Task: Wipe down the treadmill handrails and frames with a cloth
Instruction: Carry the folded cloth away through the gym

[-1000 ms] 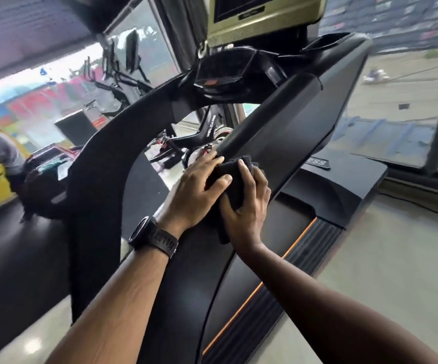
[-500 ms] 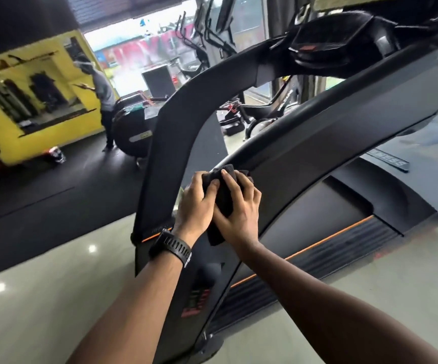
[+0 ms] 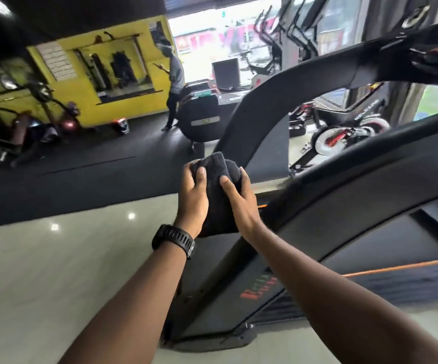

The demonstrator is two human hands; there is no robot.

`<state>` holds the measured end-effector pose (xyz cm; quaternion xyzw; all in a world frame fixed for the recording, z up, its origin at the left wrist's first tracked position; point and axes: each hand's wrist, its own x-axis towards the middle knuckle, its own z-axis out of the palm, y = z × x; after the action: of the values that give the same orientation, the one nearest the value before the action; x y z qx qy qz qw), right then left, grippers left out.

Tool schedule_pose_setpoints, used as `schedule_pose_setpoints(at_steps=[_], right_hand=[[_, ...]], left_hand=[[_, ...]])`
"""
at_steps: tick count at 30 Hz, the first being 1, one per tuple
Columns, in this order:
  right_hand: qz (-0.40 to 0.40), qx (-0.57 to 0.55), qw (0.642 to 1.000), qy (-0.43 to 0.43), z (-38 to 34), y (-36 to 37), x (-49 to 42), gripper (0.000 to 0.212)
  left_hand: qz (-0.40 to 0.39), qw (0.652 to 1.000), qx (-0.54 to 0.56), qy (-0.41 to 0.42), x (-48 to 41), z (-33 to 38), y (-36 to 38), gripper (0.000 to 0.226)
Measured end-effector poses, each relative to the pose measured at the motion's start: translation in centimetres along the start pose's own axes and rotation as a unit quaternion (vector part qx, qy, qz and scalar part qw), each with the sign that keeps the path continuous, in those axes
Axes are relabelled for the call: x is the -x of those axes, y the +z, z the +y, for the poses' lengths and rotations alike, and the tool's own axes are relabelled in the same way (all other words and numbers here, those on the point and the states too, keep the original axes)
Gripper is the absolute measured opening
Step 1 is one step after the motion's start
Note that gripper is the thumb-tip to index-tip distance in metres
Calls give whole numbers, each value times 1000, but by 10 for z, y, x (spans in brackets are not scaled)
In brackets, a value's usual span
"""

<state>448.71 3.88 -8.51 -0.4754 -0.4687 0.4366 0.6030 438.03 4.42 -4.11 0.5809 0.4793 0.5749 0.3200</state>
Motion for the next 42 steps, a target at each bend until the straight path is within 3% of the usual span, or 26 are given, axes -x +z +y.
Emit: schedule_pose_setpoints(at_steps=[4,8,11,15,20,24,28,32,38,42], right_hand=[[-43,-52,997,-32,-9,76,-16,67],[-99,-33,993,-61,-10,152,-29,47],[-171,-26,982,-76,-9,214,-41,43],[-289,-16,954,-81,-15,298,-52,56],[-406,-67,911,-10,-24,391,-36,27],[-499,-68,864,12,-31,463,-5,45],[-547,-8,835,-50,-28,542,24,55],[-586,-20,807,-73,-27,633,50,56],[-607,-57,789,-70,-29,767,77,41],[-597,-68,797,-63,-30,852,83,39]], left_hand=[[80,996,28,-17,-19,-5,-73,8],[128,991,16,-35,-30,-18,-144,25],[172,981,26,-87,-35,-33,-203,31],[244,963,17,-111,-36,-46,-281,35],[397,914,-33,-70,-38,-43,-354,32],[493,863,-99,-57,-25,-42,-416,27],[550,824,-126,-51,-11,-46,-485,25],[592,799,-107,-24,-5,-54,-563,23],[611,788,-78,-22,-20,-70,-696,24],[606,790,-89,-19,-45,-74,-778,21]])
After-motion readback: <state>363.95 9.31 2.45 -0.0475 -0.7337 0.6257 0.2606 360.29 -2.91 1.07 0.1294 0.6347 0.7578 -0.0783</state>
